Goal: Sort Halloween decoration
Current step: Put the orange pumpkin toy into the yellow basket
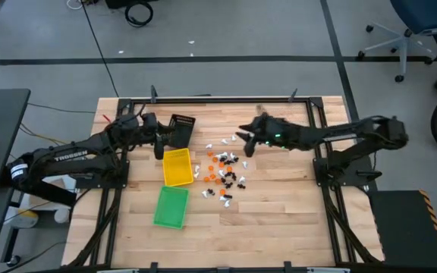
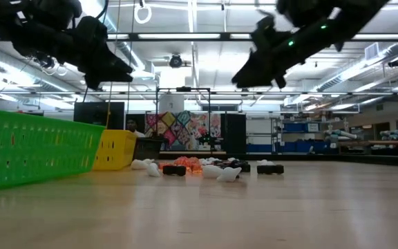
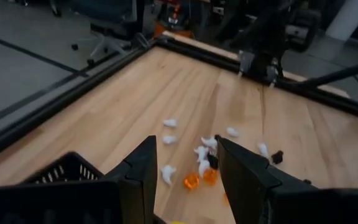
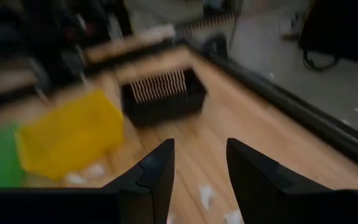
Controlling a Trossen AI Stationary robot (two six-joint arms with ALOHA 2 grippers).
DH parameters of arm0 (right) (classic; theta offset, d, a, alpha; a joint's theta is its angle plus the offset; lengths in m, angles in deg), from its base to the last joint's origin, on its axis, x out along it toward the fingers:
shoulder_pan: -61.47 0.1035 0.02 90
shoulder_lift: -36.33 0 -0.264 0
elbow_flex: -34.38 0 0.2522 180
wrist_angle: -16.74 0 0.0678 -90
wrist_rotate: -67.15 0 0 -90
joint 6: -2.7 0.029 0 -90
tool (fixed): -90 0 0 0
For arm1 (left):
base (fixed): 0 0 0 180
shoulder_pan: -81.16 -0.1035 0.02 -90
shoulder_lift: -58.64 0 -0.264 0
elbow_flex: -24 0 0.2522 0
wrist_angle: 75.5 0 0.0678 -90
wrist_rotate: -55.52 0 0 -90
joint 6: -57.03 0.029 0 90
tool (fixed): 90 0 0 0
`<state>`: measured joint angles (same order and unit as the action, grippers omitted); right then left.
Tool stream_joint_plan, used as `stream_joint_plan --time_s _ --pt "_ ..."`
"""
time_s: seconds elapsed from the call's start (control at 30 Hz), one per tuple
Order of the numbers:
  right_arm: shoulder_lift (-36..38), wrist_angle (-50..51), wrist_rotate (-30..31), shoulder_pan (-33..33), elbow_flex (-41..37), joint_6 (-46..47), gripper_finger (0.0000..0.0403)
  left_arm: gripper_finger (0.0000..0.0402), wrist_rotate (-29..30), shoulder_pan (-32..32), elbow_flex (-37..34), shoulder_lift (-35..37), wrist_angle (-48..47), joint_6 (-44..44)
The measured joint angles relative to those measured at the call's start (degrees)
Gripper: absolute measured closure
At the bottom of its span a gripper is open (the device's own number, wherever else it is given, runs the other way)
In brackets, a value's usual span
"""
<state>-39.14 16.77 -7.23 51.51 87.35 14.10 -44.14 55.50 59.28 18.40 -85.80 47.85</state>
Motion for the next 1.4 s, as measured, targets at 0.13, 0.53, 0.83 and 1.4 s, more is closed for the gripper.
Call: stream_joint_plan --time_s 0.13,0.53,0.83,1.4 --pt "-8.0 4.5 0.6 0.1 6.2 -2.5 0.0252 0.0260 2.2 1.4 0.0 0.0 -0.5 1.1" --pt "-25.9 2.2 -7.5 -0.8 16.2 -8.7 0.0174 0.0260 2.4 1.8 0.0 0.2 -0.4 3.3" --pt "-36.7 17.0 -7.3 2.5 30.3 -10.9 0.0167 0.0260 2.5 1.8 0.0 0.1 -0.3 4.1" --pt "-44.0 23.3 -6.5 4.2 37.7 -10.3 0.0198 0.0260 2.5 1.7 0.0 0.1 -0.3 4.0"
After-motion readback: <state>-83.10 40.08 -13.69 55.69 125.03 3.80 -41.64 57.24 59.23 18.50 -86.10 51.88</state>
